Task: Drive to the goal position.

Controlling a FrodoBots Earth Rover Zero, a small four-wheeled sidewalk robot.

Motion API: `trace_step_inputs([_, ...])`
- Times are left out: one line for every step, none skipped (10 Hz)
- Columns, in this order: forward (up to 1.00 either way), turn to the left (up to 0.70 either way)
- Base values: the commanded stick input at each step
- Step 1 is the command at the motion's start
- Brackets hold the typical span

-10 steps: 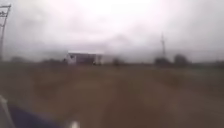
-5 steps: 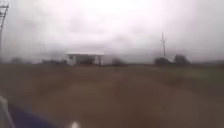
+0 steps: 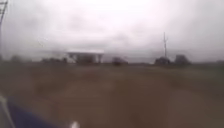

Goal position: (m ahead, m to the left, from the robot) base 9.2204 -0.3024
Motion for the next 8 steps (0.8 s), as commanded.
trace_step_inputs([0.70,-0.35])
trace_step_inputs([0.70,-0.23])
trace_step_inputs([0.70,-0.08])
trace_step_inputs([0.70,0.00])
trace_step_inputs([0.70,0.00])
trace_step_inputs([0.70,0.00])
trace_step_inputs([0.70,0.00])
trace_step_inputs([0.70,0.00])
